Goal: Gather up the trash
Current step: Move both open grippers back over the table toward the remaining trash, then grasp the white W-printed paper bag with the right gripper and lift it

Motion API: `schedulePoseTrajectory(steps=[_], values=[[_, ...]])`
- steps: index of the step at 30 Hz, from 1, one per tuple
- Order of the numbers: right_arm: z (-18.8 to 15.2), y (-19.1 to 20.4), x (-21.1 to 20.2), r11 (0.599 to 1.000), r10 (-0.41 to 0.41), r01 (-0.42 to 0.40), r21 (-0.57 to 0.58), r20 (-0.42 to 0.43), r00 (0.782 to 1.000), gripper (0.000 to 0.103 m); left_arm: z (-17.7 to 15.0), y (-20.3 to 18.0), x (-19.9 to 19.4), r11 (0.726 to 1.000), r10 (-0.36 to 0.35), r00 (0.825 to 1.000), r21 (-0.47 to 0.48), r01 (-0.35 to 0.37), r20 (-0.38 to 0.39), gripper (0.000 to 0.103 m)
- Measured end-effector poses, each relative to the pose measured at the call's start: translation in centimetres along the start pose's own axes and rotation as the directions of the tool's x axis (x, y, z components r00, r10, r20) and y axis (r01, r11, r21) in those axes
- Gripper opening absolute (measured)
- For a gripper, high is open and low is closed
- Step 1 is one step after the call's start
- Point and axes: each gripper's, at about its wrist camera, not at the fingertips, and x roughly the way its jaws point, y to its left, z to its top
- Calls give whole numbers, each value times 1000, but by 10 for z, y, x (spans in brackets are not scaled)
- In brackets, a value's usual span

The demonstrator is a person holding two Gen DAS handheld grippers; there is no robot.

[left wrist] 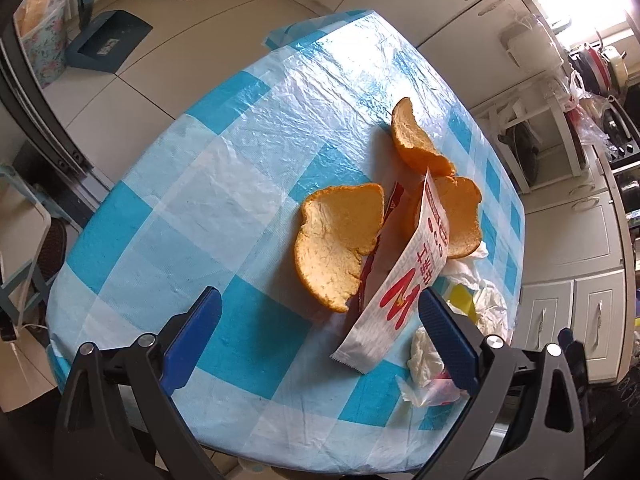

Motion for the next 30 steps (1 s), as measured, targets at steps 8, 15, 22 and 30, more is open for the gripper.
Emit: schedulePoseTrajectory(steps=[8, 15, 22, 30], values=[[-16, 56, 55, 970, 208, -226, -85, -178, 962, 75, 12, 12, -21, 997, 0, 997, -72, 6, 77, 95], [-21, 56, 106, 955, 293, -272, 116, -249, 923, 76, 20, 37, -35, 992, 13, 993, -129, 2, 114, 95], [-29, 44, 126, 935, 320, -259, 243, -260, 911, 78, 25, 46, -38, 991, 2, 993, -131, 14, 118, 95], [-31, 38, 125, 892, 415, -338, 299, -248, 875, 6, 25, 45, -31, 992, 5, 995, -122, 7, 96, 95]])
